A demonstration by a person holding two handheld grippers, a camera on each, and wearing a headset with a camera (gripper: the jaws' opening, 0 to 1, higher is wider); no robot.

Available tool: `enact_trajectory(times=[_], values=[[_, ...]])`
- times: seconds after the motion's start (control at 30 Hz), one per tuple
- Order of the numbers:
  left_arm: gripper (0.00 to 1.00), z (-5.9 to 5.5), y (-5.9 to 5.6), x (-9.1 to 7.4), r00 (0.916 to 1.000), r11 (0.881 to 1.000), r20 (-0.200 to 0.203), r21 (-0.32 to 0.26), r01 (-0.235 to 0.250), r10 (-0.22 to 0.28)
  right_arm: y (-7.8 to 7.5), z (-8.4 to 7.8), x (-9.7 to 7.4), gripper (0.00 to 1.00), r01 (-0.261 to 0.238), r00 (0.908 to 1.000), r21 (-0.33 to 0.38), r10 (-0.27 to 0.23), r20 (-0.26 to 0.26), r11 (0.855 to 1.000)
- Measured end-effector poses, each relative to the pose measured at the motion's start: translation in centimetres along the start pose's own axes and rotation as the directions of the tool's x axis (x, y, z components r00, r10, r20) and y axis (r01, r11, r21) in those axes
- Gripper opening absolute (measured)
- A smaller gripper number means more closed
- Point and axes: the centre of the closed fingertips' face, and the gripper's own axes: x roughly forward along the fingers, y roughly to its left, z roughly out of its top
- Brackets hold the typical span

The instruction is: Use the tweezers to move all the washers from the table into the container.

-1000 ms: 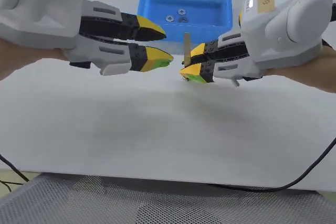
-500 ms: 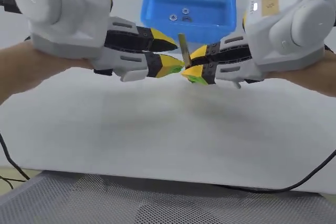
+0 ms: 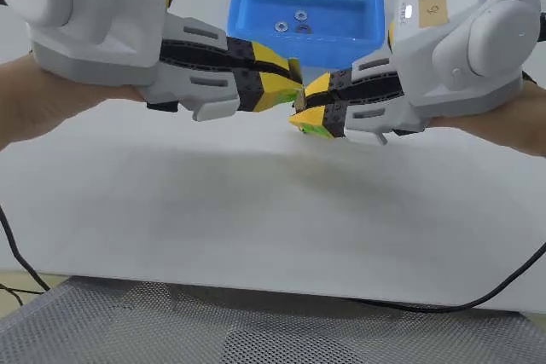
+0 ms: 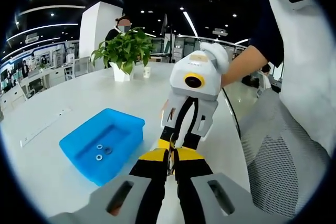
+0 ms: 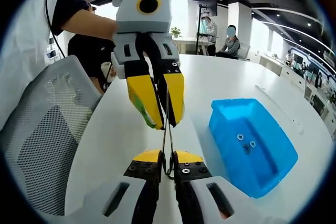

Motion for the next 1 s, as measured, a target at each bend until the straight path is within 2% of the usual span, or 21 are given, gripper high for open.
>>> enact_trajectory(times=[0.33, 0.53, 0.6, 1.0], values=[[0.06, 0.2, -0.33, 0.52, 0.9988, 0.998, -0.037, 0.045, 0.034, -0.032, 0.14, -0.01, -0.06, 0.11, -0.004, 1.0, -0.014, 0.004, -0.007, 1.0], [0.06, 0.28, -0.4, 0.65, 0.9977, 0.998, -0.051, 0.05, 0.048, -0.045, 0.08, -0.04, -0.09, 0.11, -0.007, 0.9999, -0.025, 0.007, -0.012, 1.0], [0.06, 0.14, 0.0, 0.75, 0.9971, 0.997, -0.054, 0.052, 0.056, -0.053, 0.13, -0.08, -0.12, 0.11, -0.011, 0.9998, -0.025, 0.011, -0.014, 1.0], [0.06, 0.2, -0.43, 0.99, 0.9932, 0.992, -0.08, 0.082, 0.091, -0.085, 0.22, -0.13, -0.13, 0.14, -0.037, 0.9988, -0.045, 0.036, -0.034, 0.998]])
